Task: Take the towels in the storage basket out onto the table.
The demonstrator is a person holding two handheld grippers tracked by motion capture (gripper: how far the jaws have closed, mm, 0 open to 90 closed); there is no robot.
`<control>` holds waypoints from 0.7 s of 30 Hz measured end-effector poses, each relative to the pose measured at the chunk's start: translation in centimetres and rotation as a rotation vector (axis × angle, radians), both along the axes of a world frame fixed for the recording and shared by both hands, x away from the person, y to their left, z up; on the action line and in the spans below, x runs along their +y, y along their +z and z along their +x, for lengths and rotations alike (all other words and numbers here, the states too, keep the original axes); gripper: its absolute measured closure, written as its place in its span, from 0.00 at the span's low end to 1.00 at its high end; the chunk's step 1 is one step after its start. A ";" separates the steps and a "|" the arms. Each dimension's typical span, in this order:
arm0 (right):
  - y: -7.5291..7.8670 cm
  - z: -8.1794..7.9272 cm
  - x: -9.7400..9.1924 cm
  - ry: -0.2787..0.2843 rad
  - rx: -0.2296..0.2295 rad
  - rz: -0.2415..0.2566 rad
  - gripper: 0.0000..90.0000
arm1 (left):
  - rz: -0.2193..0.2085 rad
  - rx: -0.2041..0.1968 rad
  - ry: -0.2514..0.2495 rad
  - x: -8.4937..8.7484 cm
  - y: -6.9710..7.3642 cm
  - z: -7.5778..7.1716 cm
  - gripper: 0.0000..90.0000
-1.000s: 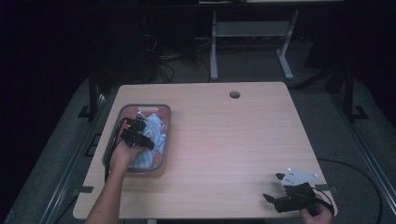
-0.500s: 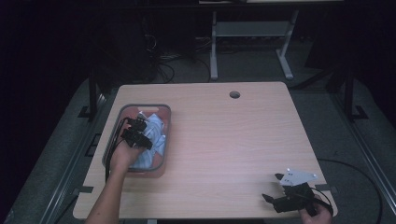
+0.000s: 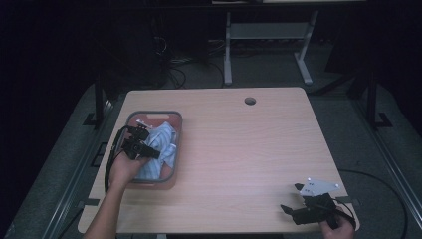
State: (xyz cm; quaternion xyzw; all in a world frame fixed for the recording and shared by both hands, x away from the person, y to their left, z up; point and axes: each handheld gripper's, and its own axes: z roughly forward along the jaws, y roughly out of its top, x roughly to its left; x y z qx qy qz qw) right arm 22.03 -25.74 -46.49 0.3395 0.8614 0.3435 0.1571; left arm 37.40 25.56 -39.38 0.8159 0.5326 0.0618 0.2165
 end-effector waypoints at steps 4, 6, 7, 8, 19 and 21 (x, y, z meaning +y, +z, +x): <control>0.0 0.0 0.1 -0.001 0.002 0.002 0.15 | -0.085 -0.040 -0.009 0.5 1.2 -0.7 0.74; 0.0 -0.1 0.1 0.000 0.001 0.000 0.15 | -0.132 -0.047 -0.013 0.8 1.6 -1.0 0.74; 0.1 -0.1 0.1 0.000 0.002 0.004 0.15 | -0.143 -0.052 -0.013 1.0 1.8 -1.1 0.74; 0.1 -0.1 0.0 0.001 0.001 0.003 0.15 | -0.153 -0.062 -0.009 1.1 2.0 -1.3 0.74; 0.2 -0.2 -0.2 -0.011 -0.010 -0.003 0.15 | -0.286 -0.115 0.029 2.7 3.8 -2.2 0.74; 0.1 -0.2 -0.2 -0.017 -0.004 0.005 0.15 | -0.297 -0.121 0.024 2.8 4.2 -2.2 0.74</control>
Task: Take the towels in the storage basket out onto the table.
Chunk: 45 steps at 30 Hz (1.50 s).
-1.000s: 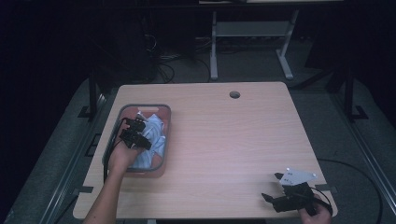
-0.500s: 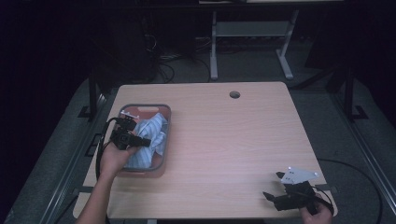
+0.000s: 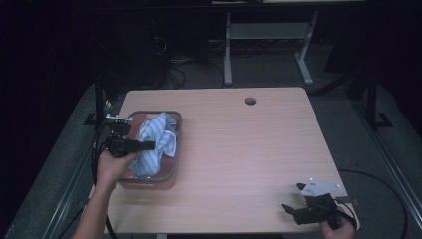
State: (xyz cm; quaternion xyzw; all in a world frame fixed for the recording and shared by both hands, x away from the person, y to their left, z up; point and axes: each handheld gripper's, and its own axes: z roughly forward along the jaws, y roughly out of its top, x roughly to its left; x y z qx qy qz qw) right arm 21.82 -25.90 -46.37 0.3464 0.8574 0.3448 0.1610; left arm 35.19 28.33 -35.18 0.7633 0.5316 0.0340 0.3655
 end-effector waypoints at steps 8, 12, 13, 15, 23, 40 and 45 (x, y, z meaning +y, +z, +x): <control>0.3 0.0 -0.3 -0.005 -0.013 0.001 0.15 | -0.014 -0.044 -0.010 -0.5 1.8 -0.3 0.74; 0.2 0.0 -0.4 -0.007 -0.011 0.001 0.15 | -0.028 -0.068 -0.012 -0.4 3.1 -0.5 0.74; 0.2 0.0 -0.4 -0.007 -0.011 0.001 0.15 | -0.028 -0.068 -0.012 -0.4 3.1 -0.5 0.74; 0.3 0.0 -0.5 -0.004 -0.017 0.003 0.15 | -0.051 -0.066 -0.011 -0.4 3.5 -0.5 0.74; 0.3 0.1 -0.3 0.003 -0.011 0.006 0.15 | -0.057 -0.091 0.003 0.0 5.6 -0.9 0.74; 0.3 0.0 -0.6 -0.003 -0.003 0.011 0.15 | -0.078 -0.124 -0.006 -1.1 8.1 -0.7 0.74; 0.4 0.0 -0.7 0.002 -0.021 0.008 0.15 | -0.084 -0.131 -0.031 -2.3 8.6 -0.6 0.74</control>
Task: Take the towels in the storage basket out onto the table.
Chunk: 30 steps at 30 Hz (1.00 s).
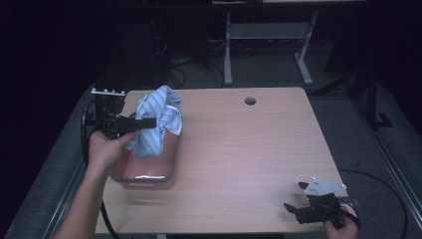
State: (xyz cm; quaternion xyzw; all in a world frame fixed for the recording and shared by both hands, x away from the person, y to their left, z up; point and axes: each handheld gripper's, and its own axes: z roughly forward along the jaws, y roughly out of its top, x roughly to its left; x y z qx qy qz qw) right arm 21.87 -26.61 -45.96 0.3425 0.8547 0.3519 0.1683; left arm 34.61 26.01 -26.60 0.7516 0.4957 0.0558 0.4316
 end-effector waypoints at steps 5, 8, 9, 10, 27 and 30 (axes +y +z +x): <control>0.0 -0.1 -0.1 -0.007 0.005 0.003 0.15 | -0.017 -0.002 -0.017 -1.1 0.3 0.3 0.74; 0.1 0.0 0.0 -0.003 0.001 0.001 0.15 | -0.021 -0.005 -0.034 -1.9 0.5 0.5 0.74; 0.0 0.0 0.0 -0.004 0.000 0.005 0.15 | -0.017 -0.001 -0.044 -2.5 0.5 0.7 0.74; 0.0 0.0 0.0 -0.005 0.001 0.006 0.15 | -0.013 -0.003 -0.049 -2.8 0.5 0.8 0.74; 0.2 -0.1 -0.1 -0.014 0.001 0.020 0.15 | -0.009 0.015 -0.119 -7.1 -0.2 1.8 0.74; 0.2 0.0 -0.2 -0.013 0.001 0.018 0.15 | -0.005 0.017 -0.128 -7.8 -0.3 2.0 0.74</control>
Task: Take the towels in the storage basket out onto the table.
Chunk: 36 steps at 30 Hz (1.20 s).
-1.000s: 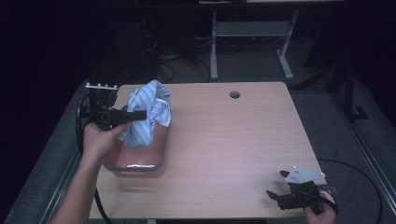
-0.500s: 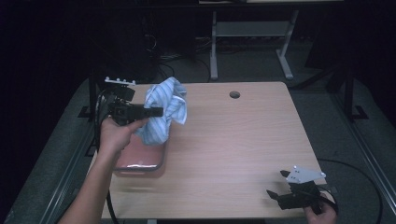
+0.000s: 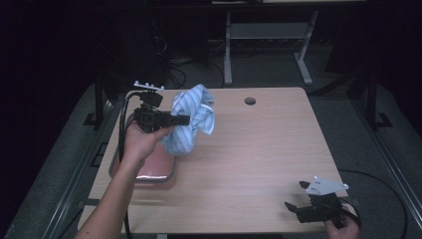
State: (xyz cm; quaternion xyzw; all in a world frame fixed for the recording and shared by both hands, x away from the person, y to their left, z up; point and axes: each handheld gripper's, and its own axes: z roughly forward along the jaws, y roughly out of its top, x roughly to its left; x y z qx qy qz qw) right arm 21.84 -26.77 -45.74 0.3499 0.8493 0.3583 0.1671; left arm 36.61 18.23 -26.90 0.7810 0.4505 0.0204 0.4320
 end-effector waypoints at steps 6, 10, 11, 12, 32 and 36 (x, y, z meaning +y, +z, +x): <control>0.1 0.0 0.0 0.007 -0.012 -0.005 0.15 | -0.005 0.002 -0.015 -1.1 -0.3 0.2 0.74; 0.1 0.1 0.0 0.007 -0.015 0.001 0.15 | -0.006 0.007 -0.021 -1.7 -0.5 0.5 0.74; 0.1 0.1 0.0 0.007 -0.015 0.001 0.15 | -0.006 0.007 -0.021 -1.7 -0.5 0.5 0.74; 0.1 0.1 0.0 0.006 -0.014 0.001 0.15 | 0.000 0.008 -0.024 -1.9 -0.5 0.5 0.74; 0.1 0.0 -0.2 0.000 -0.016 0.005 0.15 | 0.011 0.031 -0.067 -5.4 -1.9 1.2 0.74; 0.1 0.1 -0.2 -0.001 -0.013 0.010 0.15 | 0.013 0.037 -0.072 -6.3 -2.3 1.5 0.73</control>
